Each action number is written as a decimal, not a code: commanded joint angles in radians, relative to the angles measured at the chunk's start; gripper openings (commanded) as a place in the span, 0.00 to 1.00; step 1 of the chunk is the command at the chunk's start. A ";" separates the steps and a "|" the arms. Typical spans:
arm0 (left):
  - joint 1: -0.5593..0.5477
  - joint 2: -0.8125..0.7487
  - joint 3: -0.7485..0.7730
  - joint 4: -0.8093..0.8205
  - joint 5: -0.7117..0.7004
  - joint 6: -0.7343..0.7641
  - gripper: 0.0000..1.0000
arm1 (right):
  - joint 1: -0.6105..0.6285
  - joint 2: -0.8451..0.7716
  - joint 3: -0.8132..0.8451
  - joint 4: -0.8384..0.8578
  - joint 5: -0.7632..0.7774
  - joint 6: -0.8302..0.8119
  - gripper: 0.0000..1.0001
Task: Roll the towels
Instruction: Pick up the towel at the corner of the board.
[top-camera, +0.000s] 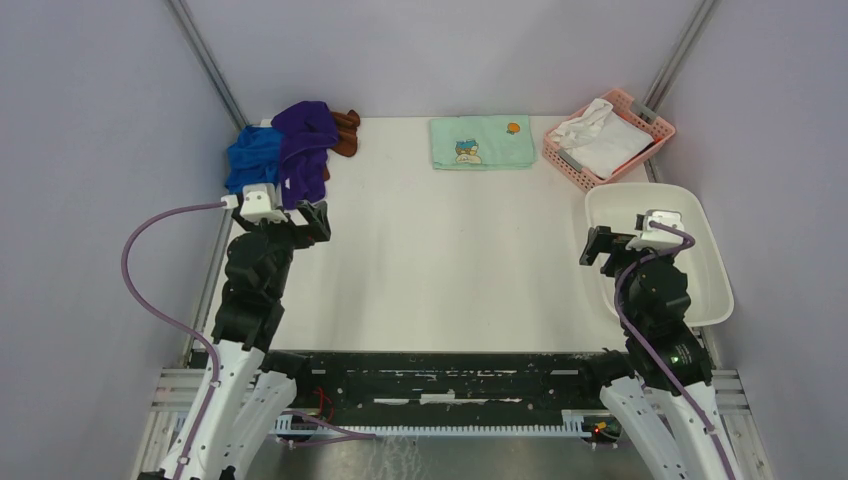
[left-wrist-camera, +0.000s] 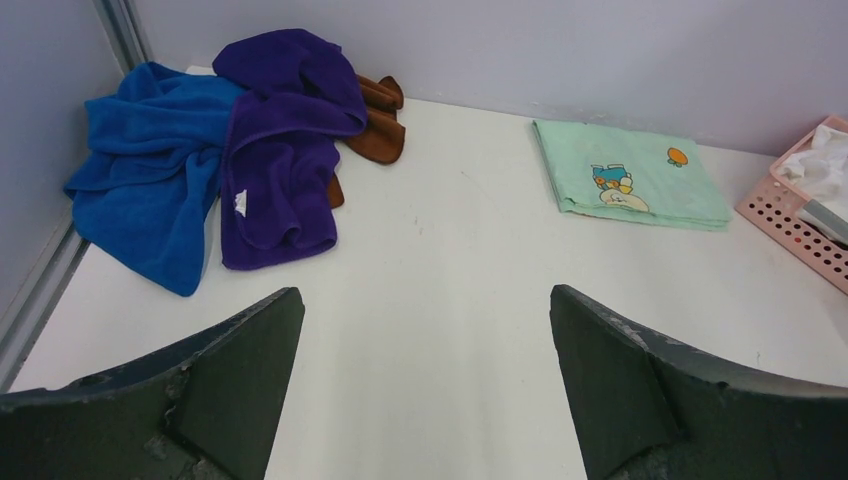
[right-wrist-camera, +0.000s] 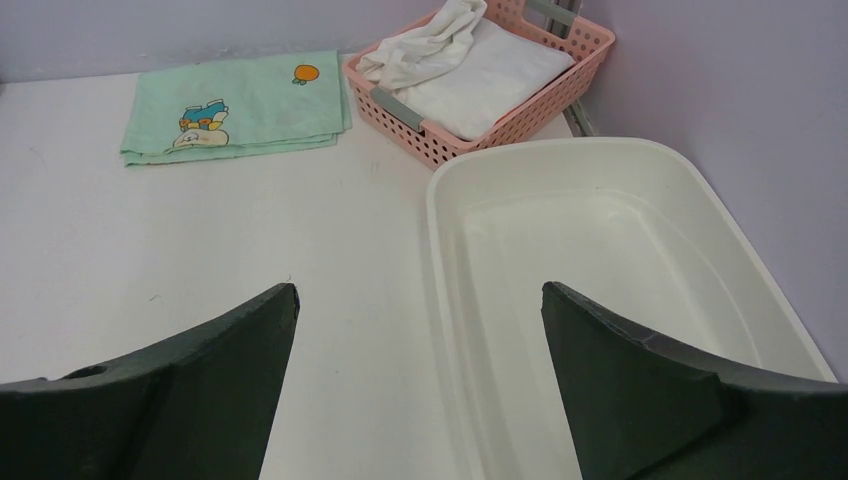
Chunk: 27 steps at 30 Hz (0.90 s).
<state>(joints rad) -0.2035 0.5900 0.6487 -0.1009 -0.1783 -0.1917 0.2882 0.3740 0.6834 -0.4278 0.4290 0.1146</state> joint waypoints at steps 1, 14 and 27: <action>-0.001 -0.009 0.000 0.053 0.001 0.044 0.99 | 0.006 -0.015 0.027 0.032 0.030 -0.007 1.00; 0.002 0.201 0.088 0.027 -0.001 0.016 0.99 | 0.006 -0.030 0.024 0.034 0.000 0.005 1.00; 0.160 0.942 0.516 0.098 -0.058 -0.060 1.00 | 0.006 -0.075 0.004 0.038 -0.026 -0.002 1.00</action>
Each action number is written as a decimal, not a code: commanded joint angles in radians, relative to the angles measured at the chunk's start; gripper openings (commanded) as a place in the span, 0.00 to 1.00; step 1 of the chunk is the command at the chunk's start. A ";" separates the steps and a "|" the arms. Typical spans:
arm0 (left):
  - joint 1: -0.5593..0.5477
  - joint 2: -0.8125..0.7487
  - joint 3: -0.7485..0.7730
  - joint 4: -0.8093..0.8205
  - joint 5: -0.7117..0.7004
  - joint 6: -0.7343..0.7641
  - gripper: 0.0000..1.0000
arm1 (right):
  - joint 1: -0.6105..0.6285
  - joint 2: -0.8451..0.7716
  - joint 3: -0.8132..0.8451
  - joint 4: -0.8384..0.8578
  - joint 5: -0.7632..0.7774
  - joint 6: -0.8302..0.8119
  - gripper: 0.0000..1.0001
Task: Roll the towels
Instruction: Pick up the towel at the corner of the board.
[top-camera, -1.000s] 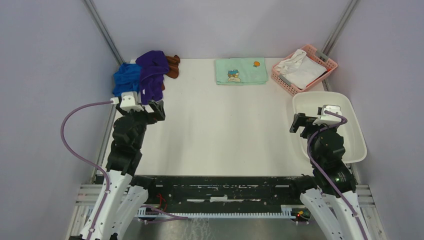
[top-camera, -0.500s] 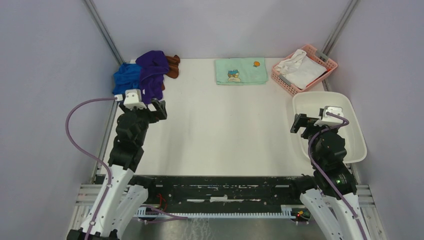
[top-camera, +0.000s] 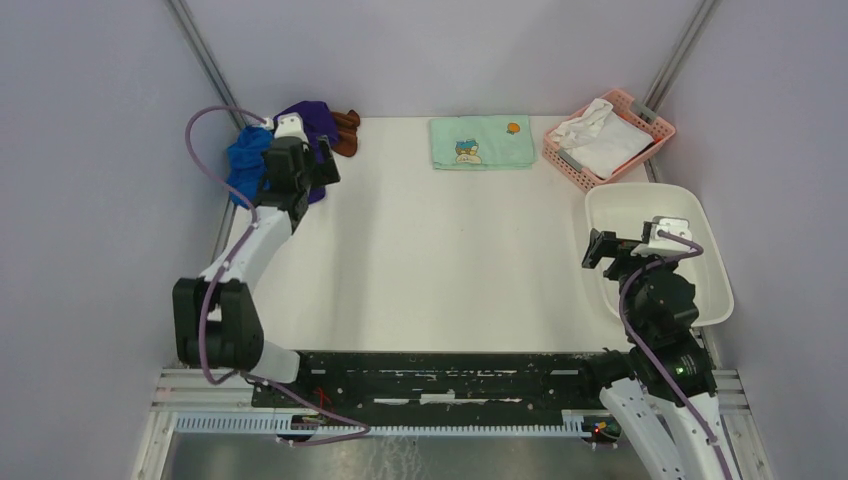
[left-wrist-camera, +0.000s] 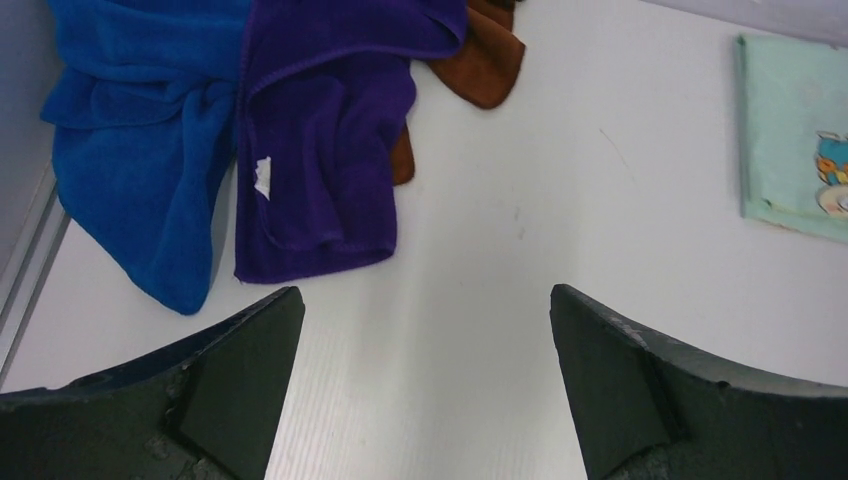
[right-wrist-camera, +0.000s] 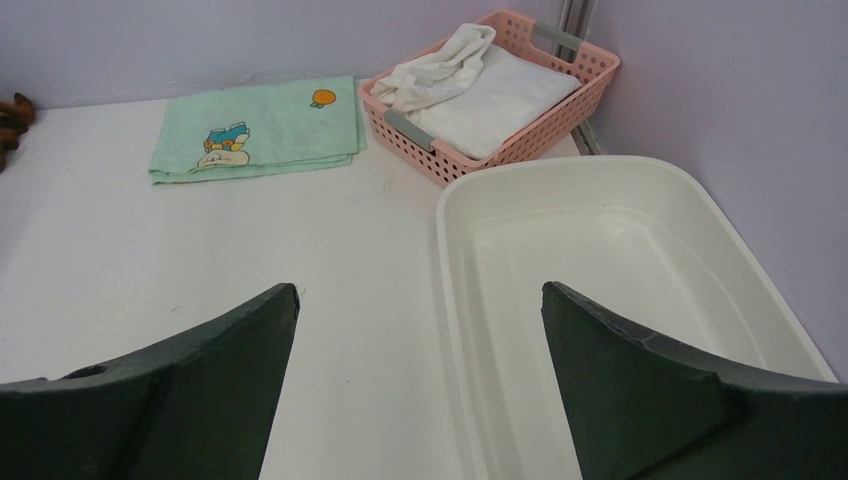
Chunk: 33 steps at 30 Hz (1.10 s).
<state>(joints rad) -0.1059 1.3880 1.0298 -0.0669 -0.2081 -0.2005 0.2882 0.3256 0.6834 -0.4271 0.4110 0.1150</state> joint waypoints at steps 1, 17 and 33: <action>0.079 0.200 0.168 0.059 -0.019 -0.055 1.00 | 0.006 -0.031 0.003 0.036 -0.008 -0.002 1.00; 0.213 0.764 0.592 -0.099 0.124 -0.050 0.57 | 0.006 0.012 0.008 0.023 0.009 -0.012 1.00; 0.210 0.324 0.834 -0.268 0.184 0.006 0.03 | 0.006 -0.001 0.013 0.020 -0.002 -0.006 1.00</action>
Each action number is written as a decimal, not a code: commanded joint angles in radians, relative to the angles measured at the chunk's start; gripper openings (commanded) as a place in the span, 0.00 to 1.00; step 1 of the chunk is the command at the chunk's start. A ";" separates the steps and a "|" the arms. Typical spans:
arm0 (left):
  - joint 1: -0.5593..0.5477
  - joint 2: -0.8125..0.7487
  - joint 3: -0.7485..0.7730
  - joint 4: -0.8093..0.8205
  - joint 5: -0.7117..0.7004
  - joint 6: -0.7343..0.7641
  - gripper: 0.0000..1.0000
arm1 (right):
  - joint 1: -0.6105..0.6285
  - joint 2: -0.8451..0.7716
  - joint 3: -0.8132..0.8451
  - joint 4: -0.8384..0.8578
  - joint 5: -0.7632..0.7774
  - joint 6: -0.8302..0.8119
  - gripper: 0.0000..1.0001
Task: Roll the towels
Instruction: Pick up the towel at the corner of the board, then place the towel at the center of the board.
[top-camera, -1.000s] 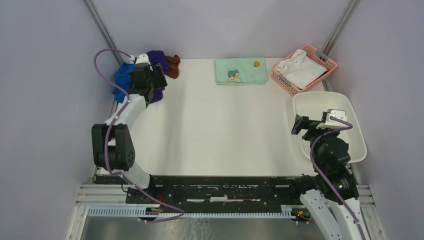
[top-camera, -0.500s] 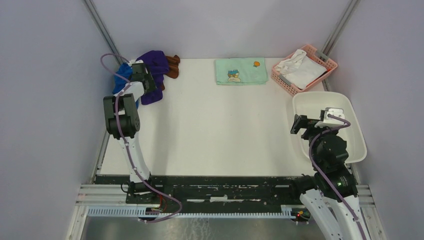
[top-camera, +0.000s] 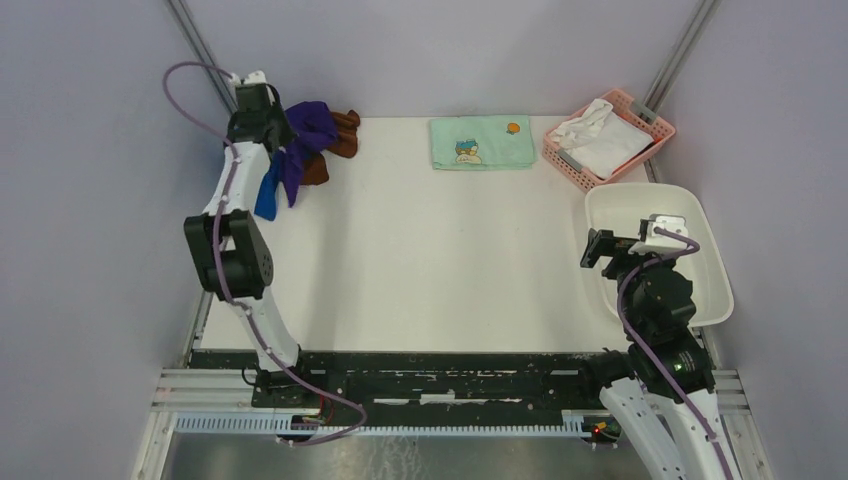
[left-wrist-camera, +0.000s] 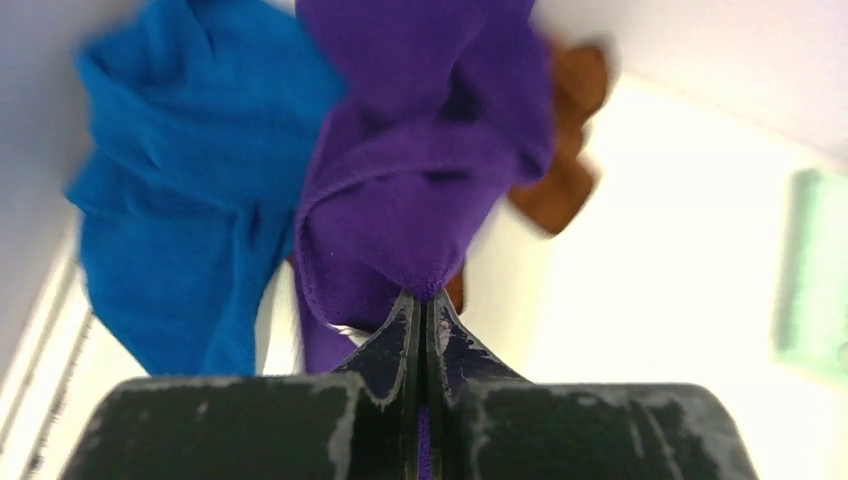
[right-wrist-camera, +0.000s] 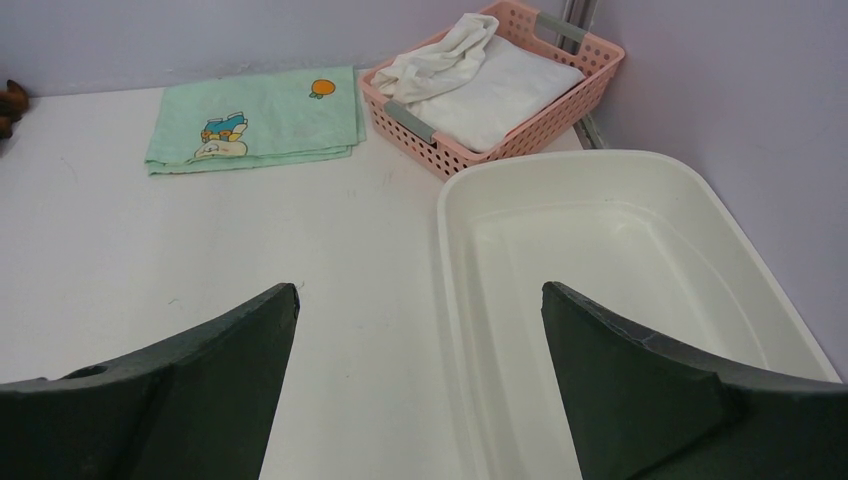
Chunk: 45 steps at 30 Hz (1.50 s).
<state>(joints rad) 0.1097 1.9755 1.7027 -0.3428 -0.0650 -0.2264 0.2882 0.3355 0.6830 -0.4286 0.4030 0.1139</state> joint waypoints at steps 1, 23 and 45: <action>-0.010 -0.300 0.185 0.000 0.057 0.027 0.03 | 0.006 -0.015 0.013 0.021 0.004 -0.005 1.00; -0.801 -0.436 -0.048 0.105 0.271 -0.140 0.36 | 0.006 -0.009 0.029 0.022 -0.121 0.032 1.00; -0.357 -0.658 -0.660 0.098 0.169 -0.285 0.83 | 0.006 0.463 0.115 0.004 -0.442 0.192 1.00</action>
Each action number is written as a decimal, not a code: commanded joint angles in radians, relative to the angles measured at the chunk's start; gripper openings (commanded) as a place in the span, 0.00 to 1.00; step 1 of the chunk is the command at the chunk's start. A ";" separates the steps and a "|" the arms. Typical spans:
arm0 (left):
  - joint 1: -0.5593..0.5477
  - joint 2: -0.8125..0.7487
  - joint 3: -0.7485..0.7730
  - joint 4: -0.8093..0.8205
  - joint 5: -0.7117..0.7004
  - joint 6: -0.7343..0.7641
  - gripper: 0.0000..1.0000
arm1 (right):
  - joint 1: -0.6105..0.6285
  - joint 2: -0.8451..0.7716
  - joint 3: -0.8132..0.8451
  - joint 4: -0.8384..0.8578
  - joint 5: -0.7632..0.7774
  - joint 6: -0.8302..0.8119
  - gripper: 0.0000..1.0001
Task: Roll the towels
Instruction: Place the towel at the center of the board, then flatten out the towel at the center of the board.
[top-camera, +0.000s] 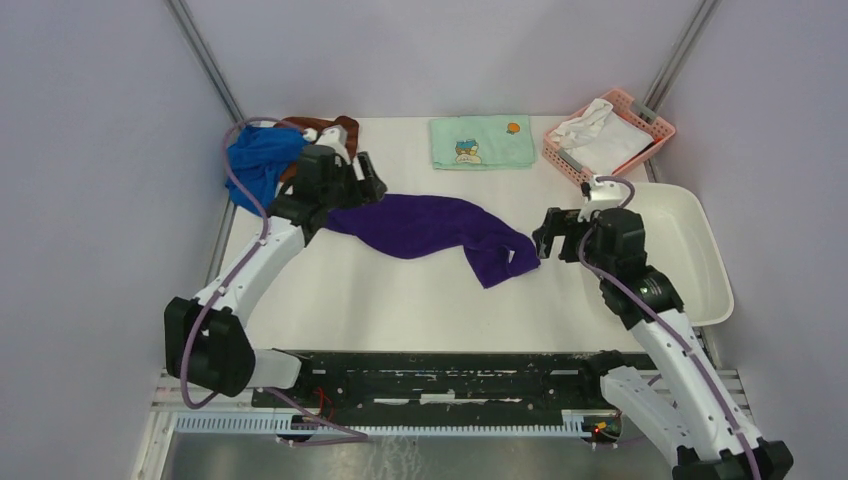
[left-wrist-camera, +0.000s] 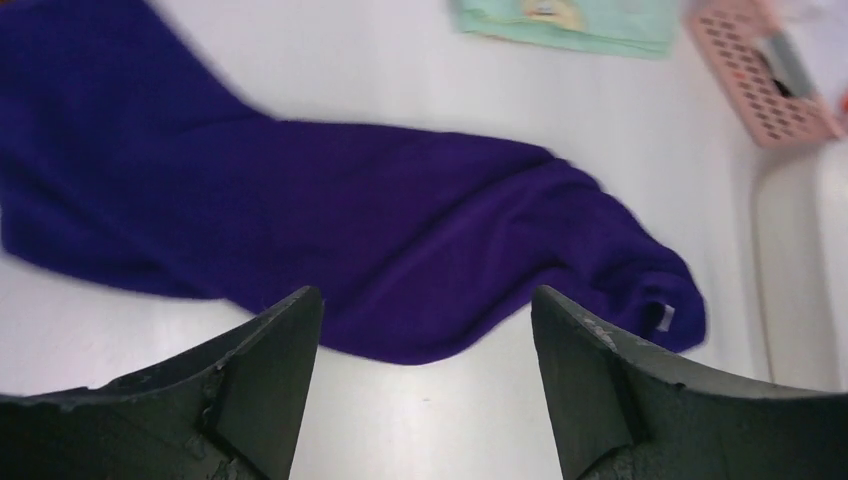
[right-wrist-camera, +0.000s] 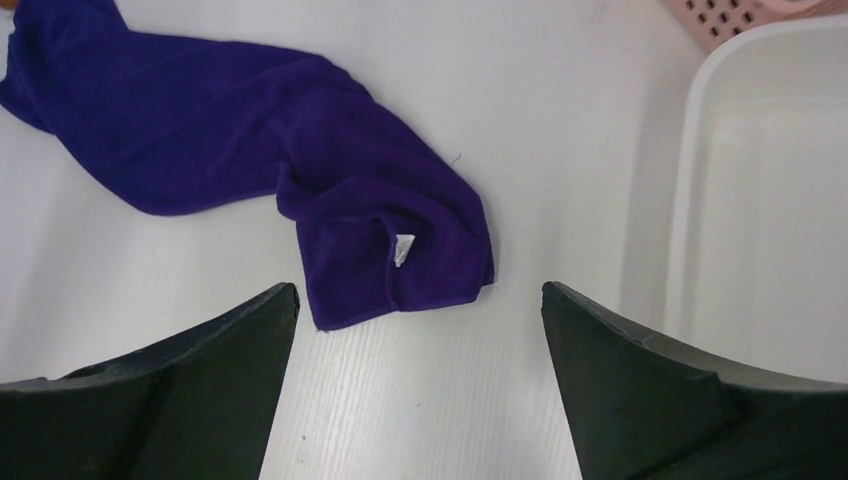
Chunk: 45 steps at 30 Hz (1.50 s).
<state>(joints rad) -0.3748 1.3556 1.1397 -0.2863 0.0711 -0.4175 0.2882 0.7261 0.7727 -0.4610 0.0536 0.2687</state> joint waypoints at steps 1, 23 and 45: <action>0.169 -0.037 -0.134 0.053 0.052 -0.106 0.83 | 0.006 0.099 0.024 0.038 -0.104 0.039 1.00; 0.460 0.391 -0.136 0.143 0.087 -0.225 0.62 | 0.060 0.525 -0.013 0.201 -0.099 0.091 0.59; 0.461 0.483 -0.096 0.136 0.092 -0.197 0.15 | 0.144 0.817 0.072 0.264 0.135 0.115 0.26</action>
<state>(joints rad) 0.0837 1.8194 1.0210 -0.1314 0.1635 -0.6064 0.4305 1.5494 0.8028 -0.2226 0.0711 0.3737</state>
